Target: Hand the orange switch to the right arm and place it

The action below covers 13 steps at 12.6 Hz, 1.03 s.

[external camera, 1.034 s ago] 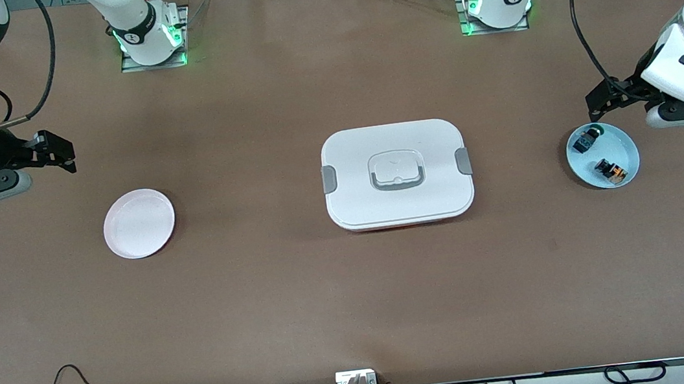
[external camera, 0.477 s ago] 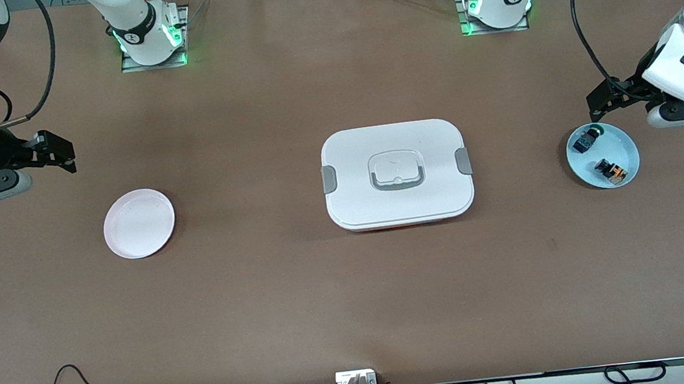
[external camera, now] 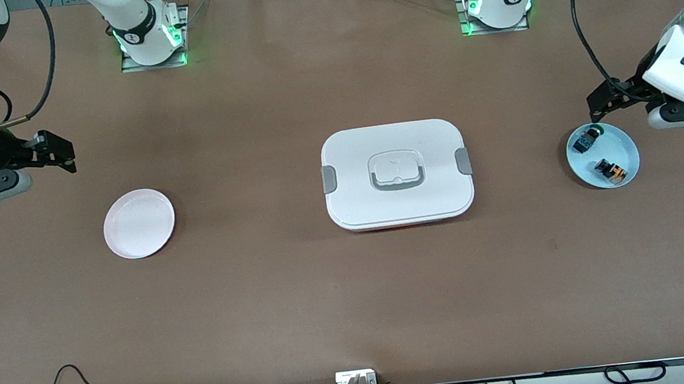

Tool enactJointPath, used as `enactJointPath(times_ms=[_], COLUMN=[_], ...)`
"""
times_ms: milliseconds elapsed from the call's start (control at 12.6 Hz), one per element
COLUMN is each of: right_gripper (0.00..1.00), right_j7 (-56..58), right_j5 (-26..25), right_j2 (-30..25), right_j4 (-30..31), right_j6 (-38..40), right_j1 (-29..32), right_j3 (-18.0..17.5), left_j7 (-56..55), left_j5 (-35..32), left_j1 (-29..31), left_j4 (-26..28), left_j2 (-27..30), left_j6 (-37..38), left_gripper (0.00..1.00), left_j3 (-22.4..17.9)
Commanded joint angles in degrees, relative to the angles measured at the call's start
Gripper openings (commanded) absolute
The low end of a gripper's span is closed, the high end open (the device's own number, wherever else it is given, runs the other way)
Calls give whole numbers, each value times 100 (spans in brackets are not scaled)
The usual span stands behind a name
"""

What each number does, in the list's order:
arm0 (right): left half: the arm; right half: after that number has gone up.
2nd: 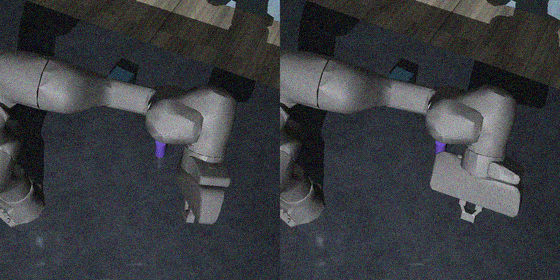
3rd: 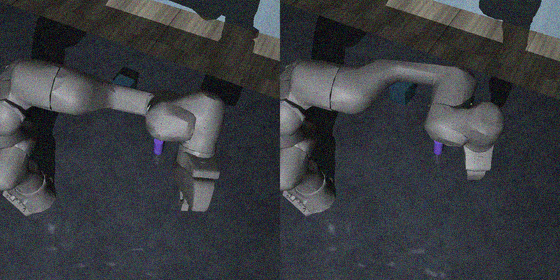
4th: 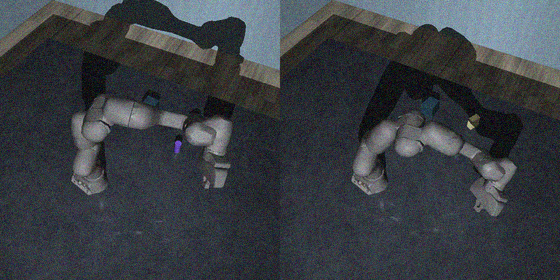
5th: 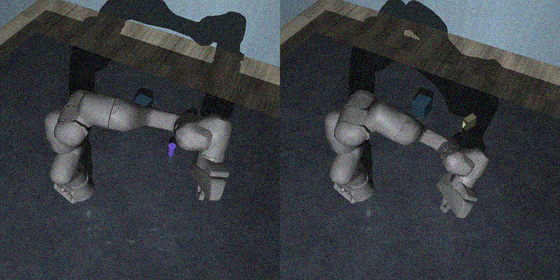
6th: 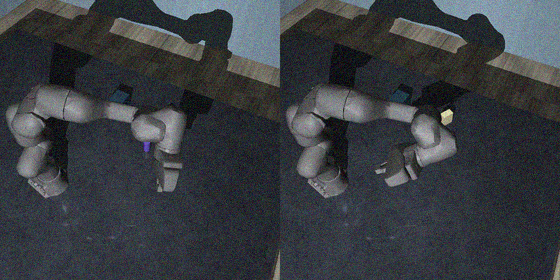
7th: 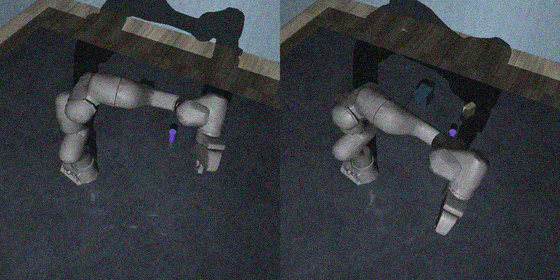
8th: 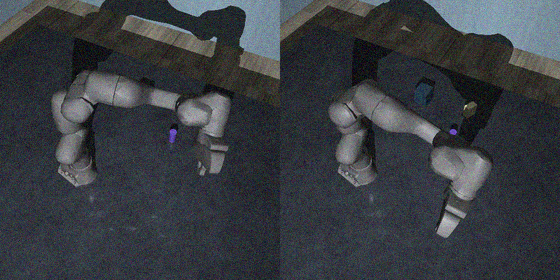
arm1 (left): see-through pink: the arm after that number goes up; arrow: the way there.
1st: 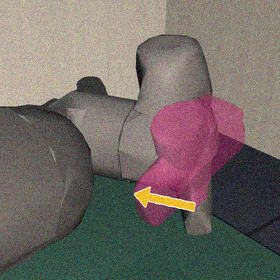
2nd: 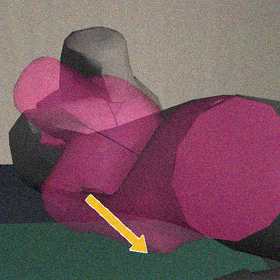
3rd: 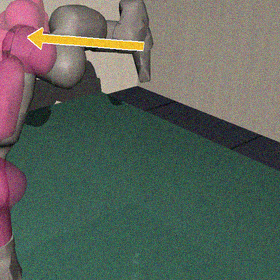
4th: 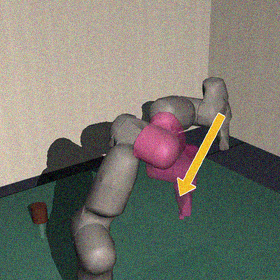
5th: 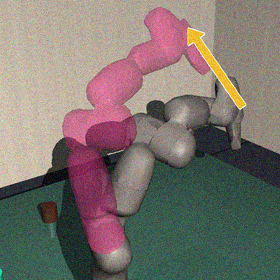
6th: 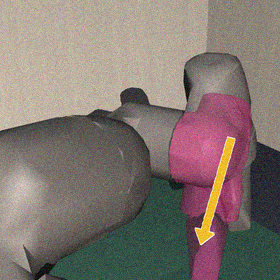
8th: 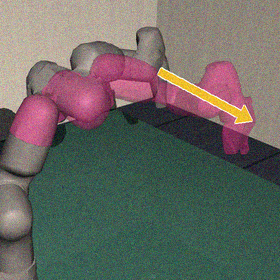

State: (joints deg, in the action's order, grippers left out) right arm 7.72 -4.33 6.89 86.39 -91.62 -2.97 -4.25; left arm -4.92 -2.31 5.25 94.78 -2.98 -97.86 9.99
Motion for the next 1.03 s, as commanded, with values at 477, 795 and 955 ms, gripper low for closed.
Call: enactJointPath(times_ms=[477,795,955], right_gripper=[100,100,100], right_j7=[81,81,81], right_j5=[11,37,54], right_j2=[32,32,32], right_j4=[-97,-97,-97], right_j6=[39,39,39], right_j1=[42,33,7], right_j3=[11,11,11], left_j7=[17,831,1596], left_j5=[390,354,-319], left_j1=[336,485,485], left_j4=[-109,-127,-101], left_j2=[-350,-614,-1061], left_j6=[390,523,523], left_gripper=[100,100,100], left_j3=[3,-32,-23])
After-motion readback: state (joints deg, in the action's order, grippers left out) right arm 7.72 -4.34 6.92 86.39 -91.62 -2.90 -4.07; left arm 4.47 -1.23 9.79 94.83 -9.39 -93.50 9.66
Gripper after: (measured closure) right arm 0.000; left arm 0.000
